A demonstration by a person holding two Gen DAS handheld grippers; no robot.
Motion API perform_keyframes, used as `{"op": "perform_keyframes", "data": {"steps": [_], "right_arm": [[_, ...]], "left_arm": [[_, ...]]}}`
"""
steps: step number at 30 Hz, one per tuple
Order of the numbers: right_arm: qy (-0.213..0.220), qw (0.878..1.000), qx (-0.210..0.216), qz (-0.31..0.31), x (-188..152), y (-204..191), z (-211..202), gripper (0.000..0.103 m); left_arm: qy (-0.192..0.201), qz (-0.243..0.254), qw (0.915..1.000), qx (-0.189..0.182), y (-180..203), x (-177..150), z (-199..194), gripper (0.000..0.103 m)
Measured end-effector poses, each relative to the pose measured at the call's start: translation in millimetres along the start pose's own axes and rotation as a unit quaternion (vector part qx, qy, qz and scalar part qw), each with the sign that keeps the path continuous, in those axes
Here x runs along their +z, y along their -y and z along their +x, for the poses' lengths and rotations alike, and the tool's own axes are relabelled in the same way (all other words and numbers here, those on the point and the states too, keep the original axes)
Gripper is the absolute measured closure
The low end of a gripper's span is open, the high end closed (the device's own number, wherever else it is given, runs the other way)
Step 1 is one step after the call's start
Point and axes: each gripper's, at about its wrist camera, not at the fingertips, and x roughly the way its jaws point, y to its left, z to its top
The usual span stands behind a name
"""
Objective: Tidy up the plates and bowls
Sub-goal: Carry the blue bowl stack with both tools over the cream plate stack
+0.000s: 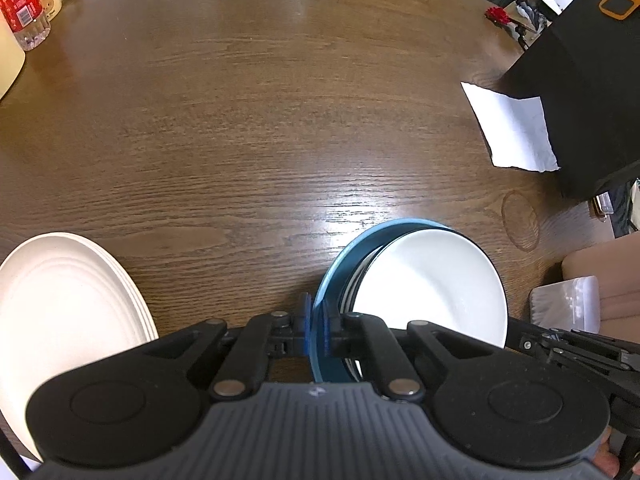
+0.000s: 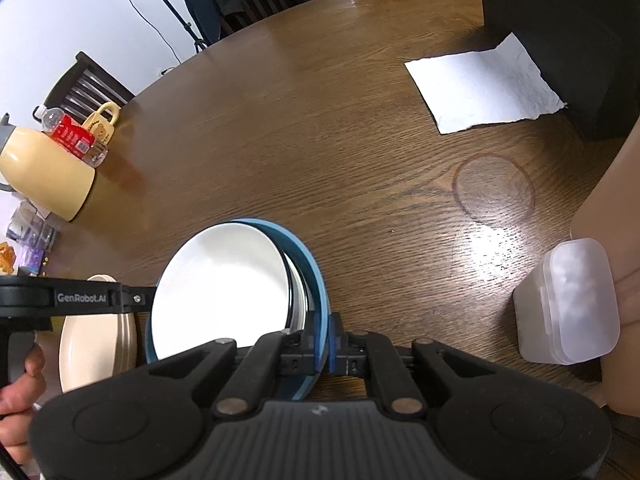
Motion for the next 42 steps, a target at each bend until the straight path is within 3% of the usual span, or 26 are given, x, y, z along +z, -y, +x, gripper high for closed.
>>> {"op": "perform_keyframes", "data": {"steps": [42], "right_arm": [[0.016,0.997,0.041,-0.069,-1,-51,-14,0.098]], "left_arm": [[0.046,-0.062,0.9968,0.018,-39,-28,-45,0.098]]}}
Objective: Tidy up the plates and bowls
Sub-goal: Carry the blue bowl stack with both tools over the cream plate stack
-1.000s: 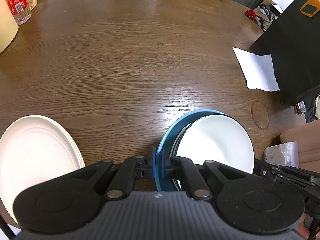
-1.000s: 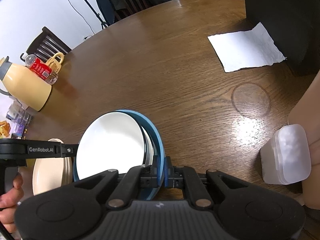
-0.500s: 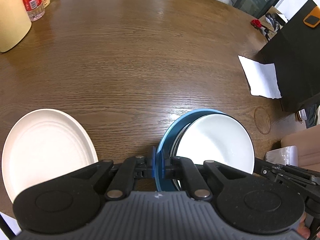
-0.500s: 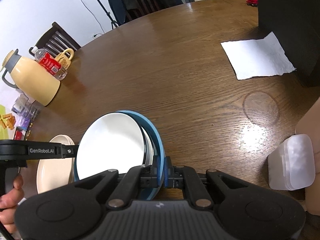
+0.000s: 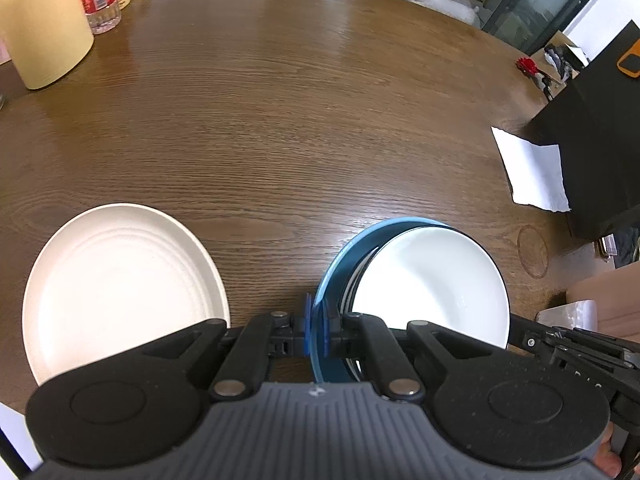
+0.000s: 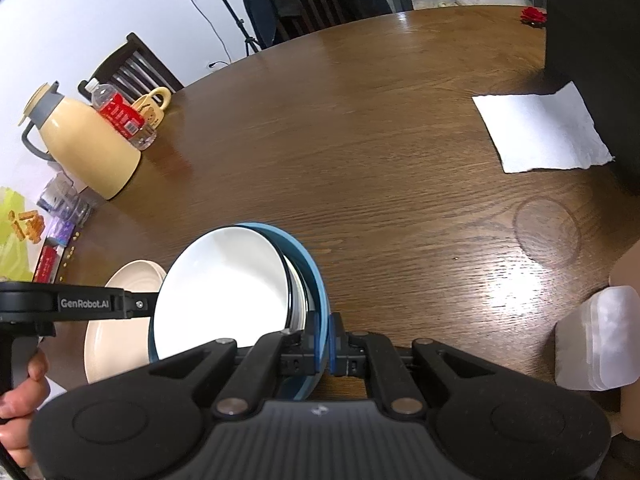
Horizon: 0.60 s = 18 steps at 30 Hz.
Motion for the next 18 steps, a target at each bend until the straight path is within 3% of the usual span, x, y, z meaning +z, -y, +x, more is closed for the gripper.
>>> {"op": "perform_keyframes", "data": {"steps": [18], "right_arm": [[0.001,0.999,0.014,-0.029,3,-33,2,0.098]], "left_arm": [[0.018,-0.029,0.9994,0.008,-29,-5,-19,0.098]]}}
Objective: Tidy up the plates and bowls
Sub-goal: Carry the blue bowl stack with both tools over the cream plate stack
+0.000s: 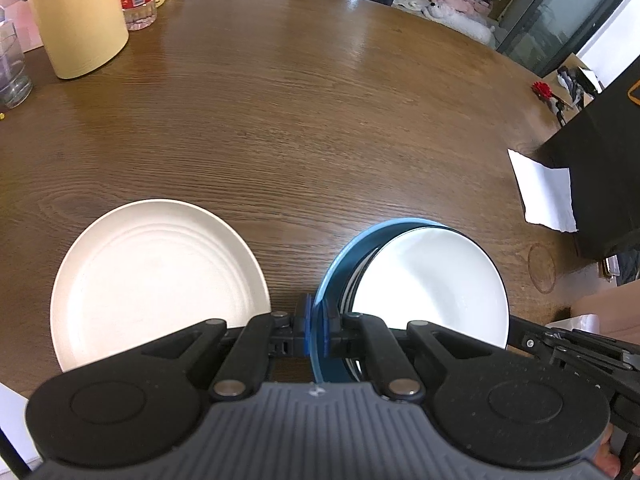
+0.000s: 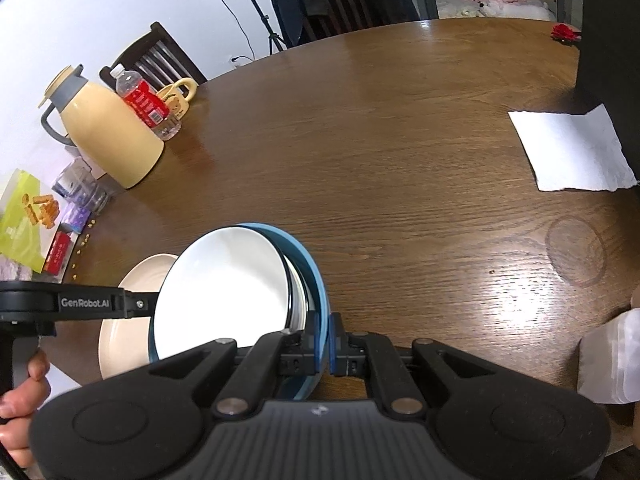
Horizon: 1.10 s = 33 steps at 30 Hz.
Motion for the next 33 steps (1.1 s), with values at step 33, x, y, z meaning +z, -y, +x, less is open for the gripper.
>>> {"op": "perform_keyframes", "data": {"steps": [33], "right_arm": [[0.001,0.999,0.021,-0.048,12,-59,6,0.098]], "left_arm": [[0.027,-0.044,0.9986,0.012,-52,0,-31,0.098]]}}
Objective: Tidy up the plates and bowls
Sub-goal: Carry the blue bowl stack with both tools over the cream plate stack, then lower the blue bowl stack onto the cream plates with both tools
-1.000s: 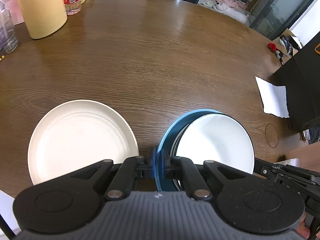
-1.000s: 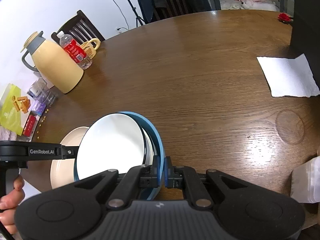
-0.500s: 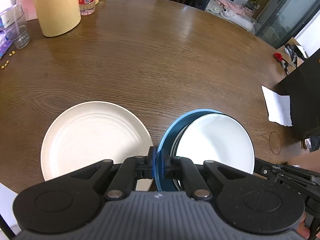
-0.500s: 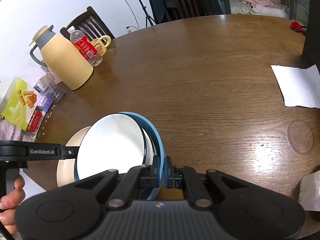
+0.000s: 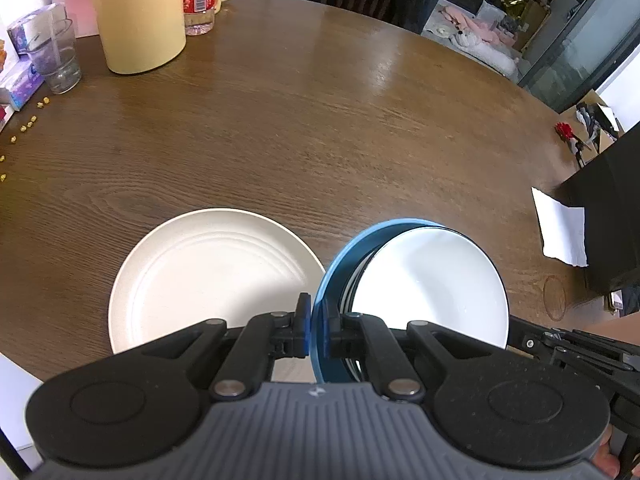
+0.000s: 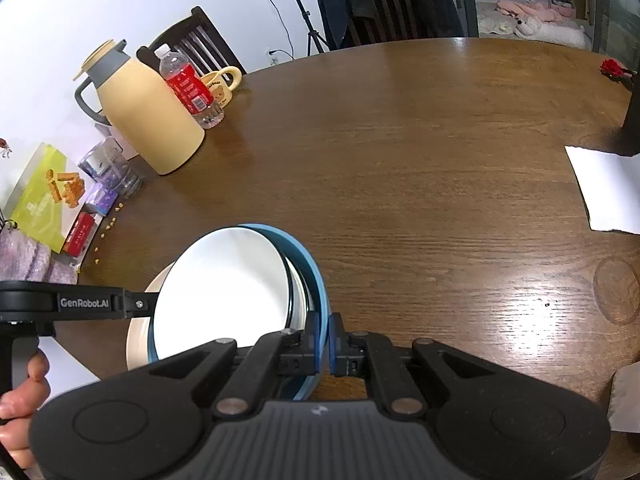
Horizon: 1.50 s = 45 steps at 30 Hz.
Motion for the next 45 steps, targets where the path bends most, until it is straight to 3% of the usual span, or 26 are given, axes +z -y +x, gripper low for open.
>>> {"op": "perform_keyframes", "data": {"steps": [21,45], "right_arm": [[0.0,0.999,0.015,-0.032,12,-45,6,0.098],[-0.021,0.998,0.026,-0.056,8,-106,46,0.098]], "left_arm": [[0.018,-0.032,0.9993,0.01,-40,3,-21,0.098],[0.016,-0.065,0.9976,0.02,-107,1,-22,0.098]]}}
